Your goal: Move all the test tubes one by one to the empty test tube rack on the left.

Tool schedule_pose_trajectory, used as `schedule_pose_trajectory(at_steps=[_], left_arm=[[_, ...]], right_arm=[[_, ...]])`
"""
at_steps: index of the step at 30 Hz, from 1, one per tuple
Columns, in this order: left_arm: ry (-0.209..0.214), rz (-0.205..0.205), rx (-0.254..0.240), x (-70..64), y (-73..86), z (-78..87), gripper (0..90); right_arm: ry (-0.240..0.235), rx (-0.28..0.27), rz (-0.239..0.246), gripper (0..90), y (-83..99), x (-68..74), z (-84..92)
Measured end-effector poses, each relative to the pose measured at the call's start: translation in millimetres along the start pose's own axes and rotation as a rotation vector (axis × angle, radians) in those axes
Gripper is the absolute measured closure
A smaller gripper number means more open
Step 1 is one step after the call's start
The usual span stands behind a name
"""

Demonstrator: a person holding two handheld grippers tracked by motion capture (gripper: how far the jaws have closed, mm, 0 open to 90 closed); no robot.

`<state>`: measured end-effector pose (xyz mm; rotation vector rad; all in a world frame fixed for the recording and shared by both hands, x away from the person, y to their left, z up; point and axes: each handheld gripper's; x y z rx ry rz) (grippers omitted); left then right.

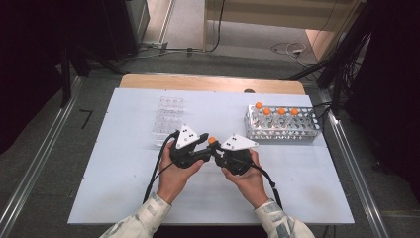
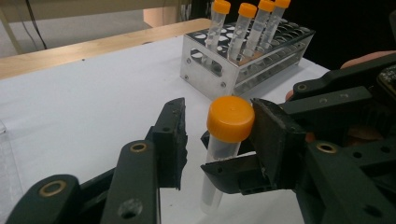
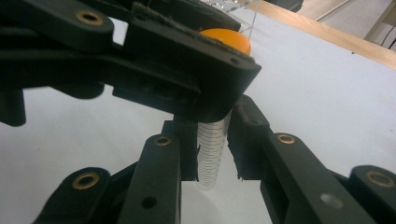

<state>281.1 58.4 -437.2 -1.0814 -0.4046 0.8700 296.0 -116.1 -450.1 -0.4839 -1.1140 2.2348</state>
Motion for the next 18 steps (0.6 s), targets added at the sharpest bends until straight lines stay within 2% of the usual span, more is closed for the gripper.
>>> schedule_pose_trajectory(at_steps=[8, 14, 16, 17, 18], left_arm=[[0.001, -0.010, 0.003, 0.4, 0.1, 0.0, 68.3], [0.008, -0.011, 0.000, 0.1, -0.3, -0.7, 69.6], [0.006, -0.012, -0.001, 0.3, -0.5, -0.7, 69.7], [0.006, -0.012, -0.002, 0.9, -0.7, -0.5, 69.7], [0.003, -0.005, -0.006, 3.6, -1.6, 0.3, 69.7]], right_arm=[[-0.001, 0.004, 0.002, 71.9, -0.3, 0.3, -0.2], [-0.005, 0.001, -0.008, 69.9, -0.6, 0.0, 0.2], [-0.005, -0.008, -0.019, 62.0, -0.7, 0.5, 0.7], [-0.008, -0.015, -0.026, 51.2, -0.9, 0.8, 1.8], [-0.013, -0.016, -0.025, 47.2, -0.6, 0.9, 2.9]])
Point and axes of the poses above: each handheld gripper's, and its own axes: z roughly backward along the jaws, y roughly out of its underside, x roughly to its left, and after that the axes turned 4 degrees about x, right-handed
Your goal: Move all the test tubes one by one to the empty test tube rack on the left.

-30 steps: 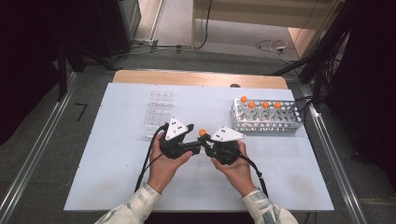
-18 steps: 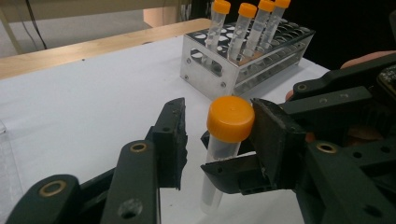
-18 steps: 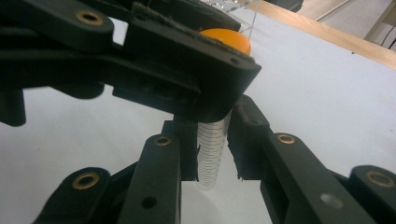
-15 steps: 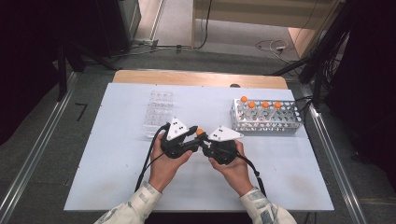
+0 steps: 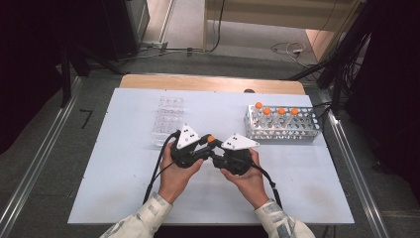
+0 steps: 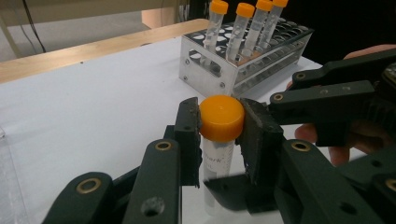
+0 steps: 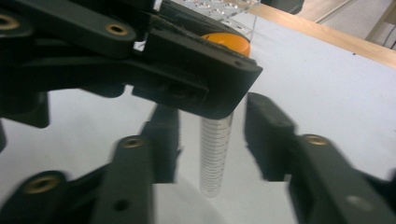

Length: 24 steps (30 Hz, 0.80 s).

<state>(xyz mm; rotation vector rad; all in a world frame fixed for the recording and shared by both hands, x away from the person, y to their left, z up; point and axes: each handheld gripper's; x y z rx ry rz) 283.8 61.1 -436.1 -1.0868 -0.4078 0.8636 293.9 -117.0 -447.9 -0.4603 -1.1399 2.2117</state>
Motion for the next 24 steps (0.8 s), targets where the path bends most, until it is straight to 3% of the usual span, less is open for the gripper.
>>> schedule_pose_trajectory(at_steps=[3, 5, 18, 24], left_arm=[[-0.008, 0.011, -0.011, 5.0, -1.2, 1.9, 69.8], [-0.023, 0.033, -0.023, 15.7, -4.5, 6.2, 69.8], [-0.135, 0.089, -0.056, 64.3, -31.7, 30.1, 69.8], [-0.178, 0.115, -0.069, 80.7, -35.7, 36.6, 69.8]], right_arm=[[0.007, -0.006, 0.004, 39.8, 0.9, -0.7, 2.7], [0.012, -0.008, -0.004, 34.1, 2.8, -4.0, 8.4], [0.029, -0.013, -0.056, 33.2, 23.4, -23.7, 30.7], [0.047, -0.016, -0.080, 33.2, 31.1, -33.7, 38.2]])
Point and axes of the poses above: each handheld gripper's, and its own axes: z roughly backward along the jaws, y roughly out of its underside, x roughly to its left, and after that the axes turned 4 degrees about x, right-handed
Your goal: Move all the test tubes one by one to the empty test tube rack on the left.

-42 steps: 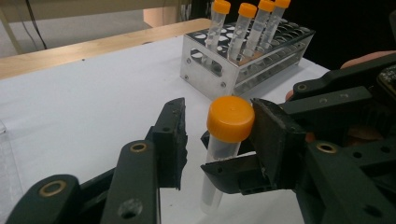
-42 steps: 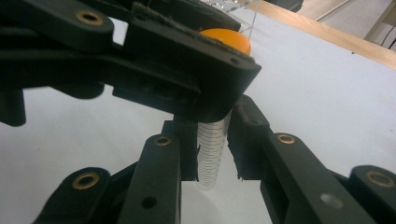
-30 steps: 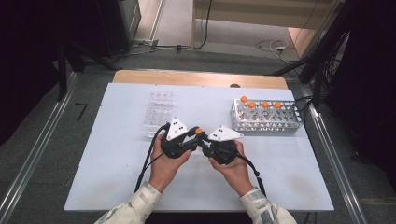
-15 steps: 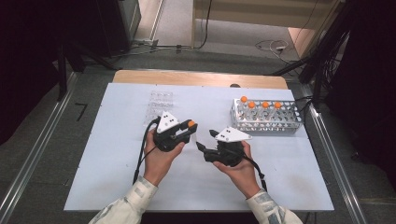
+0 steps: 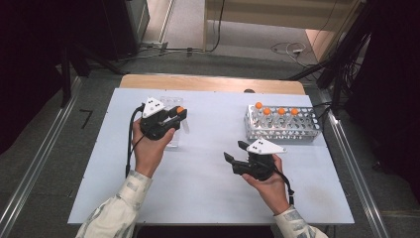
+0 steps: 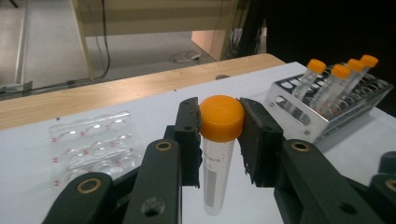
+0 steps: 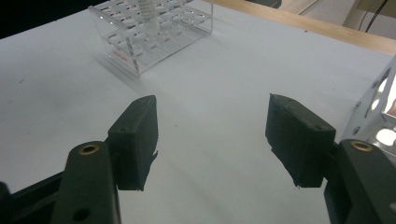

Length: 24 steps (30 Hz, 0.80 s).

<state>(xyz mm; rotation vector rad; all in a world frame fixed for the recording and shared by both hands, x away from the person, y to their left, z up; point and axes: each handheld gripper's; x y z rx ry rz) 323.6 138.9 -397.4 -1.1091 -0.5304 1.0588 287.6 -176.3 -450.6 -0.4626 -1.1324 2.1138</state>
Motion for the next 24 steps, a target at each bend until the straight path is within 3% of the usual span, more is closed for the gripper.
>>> schedule_pose_trajectory(at_steps=[5, 24], left_arm=[[-0.018, 0.019, -0.008, 9.2, -1.0, 1.9, 69.8], [-0.093, 0.059, -0.043, 39.8, -7.0, 18.6, 69.8]], right_arm=[[0.009, -0.006, -0.016, 33.2, 3.0, -7.5, 4.9], [0.015, -0.007, -0.026, 33.2, 3.9, -11.0, 6.6]])
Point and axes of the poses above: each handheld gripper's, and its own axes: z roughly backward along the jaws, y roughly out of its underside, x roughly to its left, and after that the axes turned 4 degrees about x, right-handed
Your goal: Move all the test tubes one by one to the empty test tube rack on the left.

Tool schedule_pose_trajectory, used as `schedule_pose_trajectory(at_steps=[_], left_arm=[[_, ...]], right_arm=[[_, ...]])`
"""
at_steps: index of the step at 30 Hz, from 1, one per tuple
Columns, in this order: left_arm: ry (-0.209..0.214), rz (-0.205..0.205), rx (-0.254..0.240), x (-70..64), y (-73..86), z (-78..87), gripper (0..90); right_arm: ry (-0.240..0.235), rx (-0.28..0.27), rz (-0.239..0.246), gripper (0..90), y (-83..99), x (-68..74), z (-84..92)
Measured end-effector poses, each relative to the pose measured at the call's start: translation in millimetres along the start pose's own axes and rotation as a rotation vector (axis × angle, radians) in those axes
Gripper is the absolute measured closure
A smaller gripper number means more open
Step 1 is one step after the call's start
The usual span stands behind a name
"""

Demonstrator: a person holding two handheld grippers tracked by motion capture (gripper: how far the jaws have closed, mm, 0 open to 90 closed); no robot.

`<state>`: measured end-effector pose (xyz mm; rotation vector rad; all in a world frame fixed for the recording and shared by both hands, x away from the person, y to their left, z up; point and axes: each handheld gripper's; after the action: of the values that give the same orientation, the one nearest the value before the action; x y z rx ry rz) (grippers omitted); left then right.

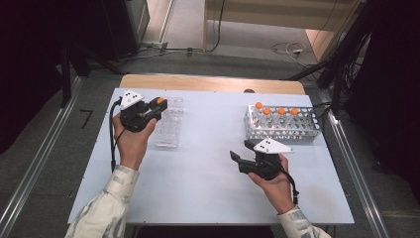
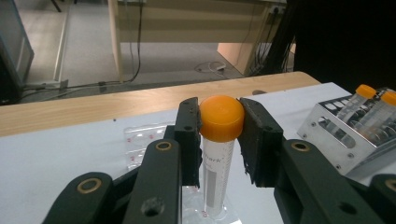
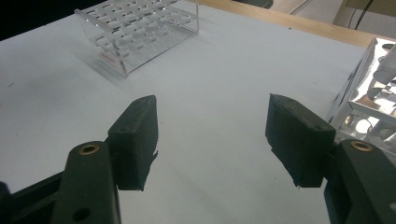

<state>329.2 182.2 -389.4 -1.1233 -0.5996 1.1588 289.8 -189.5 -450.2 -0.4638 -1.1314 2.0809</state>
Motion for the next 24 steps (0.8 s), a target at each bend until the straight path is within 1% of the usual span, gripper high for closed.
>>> schedule_pose_trajectory(at_steps=[6, 7, 12, 15, 21, 24], left_arm=[[-0.035, 0.004, 0.004, 12.9, 0.0, 7.1, 69.8], [-0.041, -0.001, 0.008, 15.1, 0.4, 8.3, 69.8], [-0.067, -0.006, 0.017, 20.1, 2.1, 10.0, 69.8], [-0.074, -0.011, 0.022, 21.4, 2.8, 9.7, 69.7], [-0.087, -0.032, 0.038, 18.9, 5.4, 5.8, 69.7], [-0.091, -0.036, 0.045, 18.2, 8.3, 3.4, 69.6]], right_arm=[[0.004, -0.002, -0.003, 33.2, 0.5, -2.3, 1.0], [0.004, -0.002, -0.005, 33.2, 0.6, -2.5, 1.1], [0.007, 0.000, -0.007, 33.2, 0.8, -2.7, 0.7], [0.006, 0.000, -0.009, 33.2, 0.7, -2.9, 1.0], [0.006, -0.002, -0.010, 33.2, 0.8, -3.6, 1.4], [0.006, -0.003, -0.007, 33.2, 1.1, -4.0, 1.4]])
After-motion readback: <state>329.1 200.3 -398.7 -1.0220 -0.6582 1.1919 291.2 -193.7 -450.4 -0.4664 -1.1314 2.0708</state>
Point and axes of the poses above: each handheld gripper's, and its own axes: z roughly backward along the jaws, y roughly out of its underside, x roughly to its left, and after that the axes turned 4 degrees about x, right-handed
